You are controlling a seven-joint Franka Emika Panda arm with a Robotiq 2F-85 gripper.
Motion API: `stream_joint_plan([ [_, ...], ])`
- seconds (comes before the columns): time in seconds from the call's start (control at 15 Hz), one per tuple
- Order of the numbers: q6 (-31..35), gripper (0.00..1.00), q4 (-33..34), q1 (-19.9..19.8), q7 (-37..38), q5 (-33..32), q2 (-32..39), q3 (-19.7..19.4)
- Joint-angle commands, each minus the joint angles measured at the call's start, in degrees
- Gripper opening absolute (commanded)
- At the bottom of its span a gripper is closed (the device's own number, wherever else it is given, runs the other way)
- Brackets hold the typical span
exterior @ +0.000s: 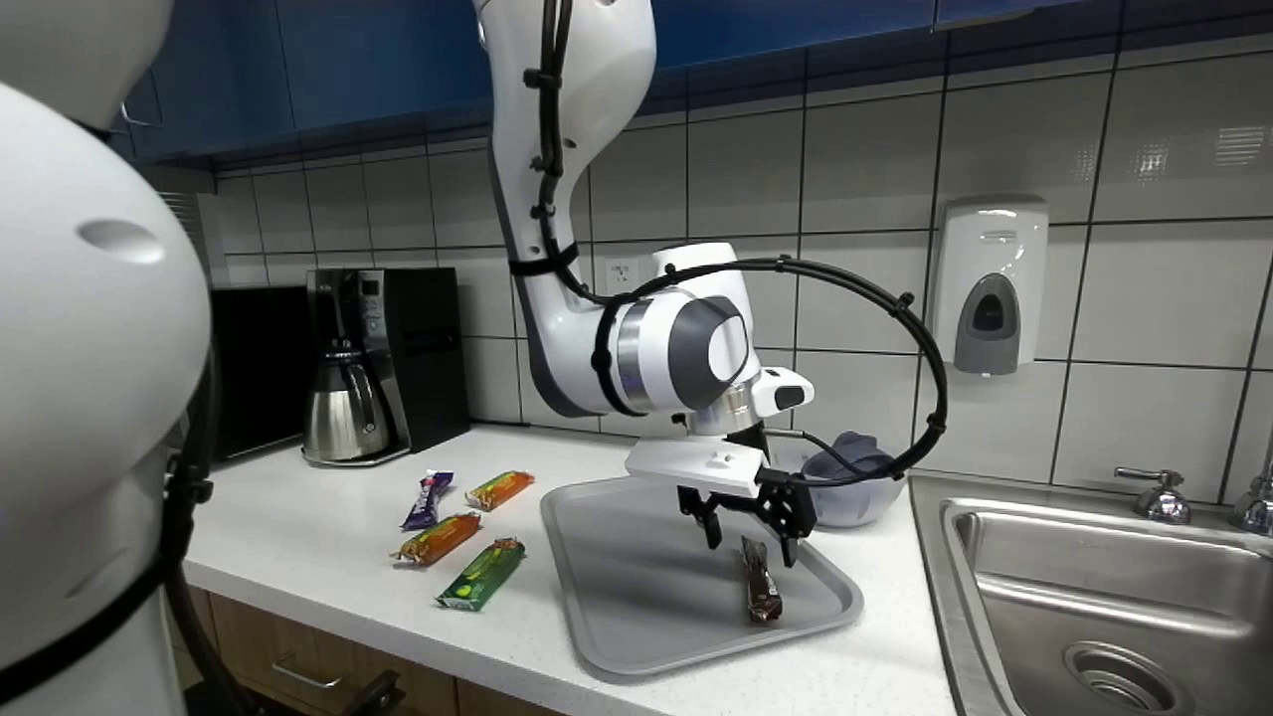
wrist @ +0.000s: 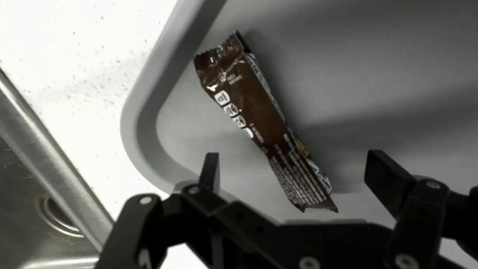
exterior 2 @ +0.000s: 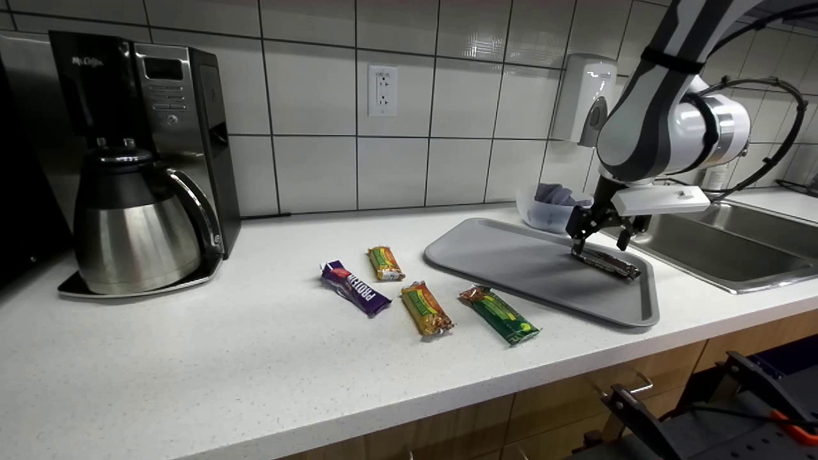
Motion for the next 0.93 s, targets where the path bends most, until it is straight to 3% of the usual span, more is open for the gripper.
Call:
stream_joint_plan([
  [0.0,-0.4,1.0,2.2,-2.6,-2.9,2.3,1.7,2.4],
  [0.27,-0.4,1.0,2.9,-3.3,-3.1,3.2,2.5,3.1],
  [0.33,-0.4,0.76,3.0,-3.4,-3.2,3.2,2.6,3.1],
  [0.47,-0.3,0.68,3.0,-3.8,-3.4,3.4,2.8,3.6],
  [0.87,-0.3,0.2,2.9,-5.2,-3.9,4.3,2.7,4.7],
])
